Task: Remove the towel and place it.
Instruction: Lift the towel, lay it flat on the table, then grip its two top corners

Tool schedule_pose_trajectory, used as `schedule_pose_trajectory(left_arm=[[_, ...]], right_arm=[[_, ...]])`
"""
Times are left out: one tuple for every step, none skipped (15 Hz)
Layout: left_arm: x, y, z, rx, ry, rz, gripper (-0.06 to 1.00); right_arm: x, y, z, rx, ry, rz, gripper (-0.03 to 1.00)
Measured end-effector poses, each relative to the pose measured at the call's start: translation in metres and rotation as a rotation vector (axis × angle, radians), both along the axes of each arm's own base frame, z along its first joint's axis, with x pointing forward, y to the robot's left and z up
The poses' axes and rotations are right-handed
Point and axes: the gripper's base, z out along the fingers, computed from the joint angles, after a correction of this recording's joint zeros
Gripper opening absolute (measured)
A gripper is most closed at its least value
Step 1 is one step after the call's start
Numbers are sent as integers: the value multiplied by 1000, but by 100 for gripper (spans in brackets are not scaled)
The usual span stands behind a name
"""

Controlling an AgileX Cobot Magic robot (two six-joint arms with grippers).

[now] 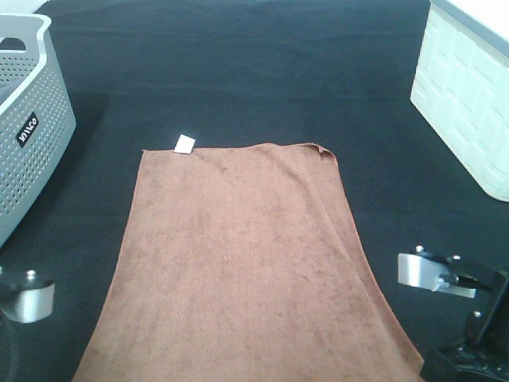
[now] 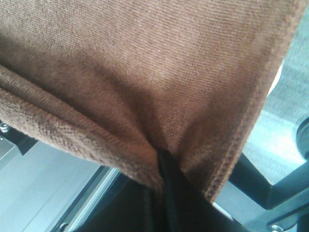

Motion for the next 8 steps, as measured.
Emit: schedule_pose_trajectory(left_arm=[[2, -1, -5, 16, 24, 5, 0], [3, -3, -11, 32, 56, 15, 0], [4, -3, -15, 43, 78, 19, 0], [5, -4, -18, 50, 99, 24, 0], [7, -6, -22, 58, 115, 32, 0], [10, -8, -25, 62, 115, 38, 0], [14, -10, -27, 67, 121, 39, 0], [18, -12, -28, 70, 123, 39, 0]], right_arm=[[2, 1, -4, -5, 12, -4, 0], [4, 1, -10, -10, 23, 2, 0], [6, 2, -14, -14, 28, 3, 0], [7, 2, -18, -20, 31, 0, 0], [9, 2, -22, -28, 31, -5, 0], [11, 2, -24, -35, 21, -8, 0], [13, 2, -26, -40, 0, -10, 0], [14, 2, -28, -46, -11, -7, 0]])
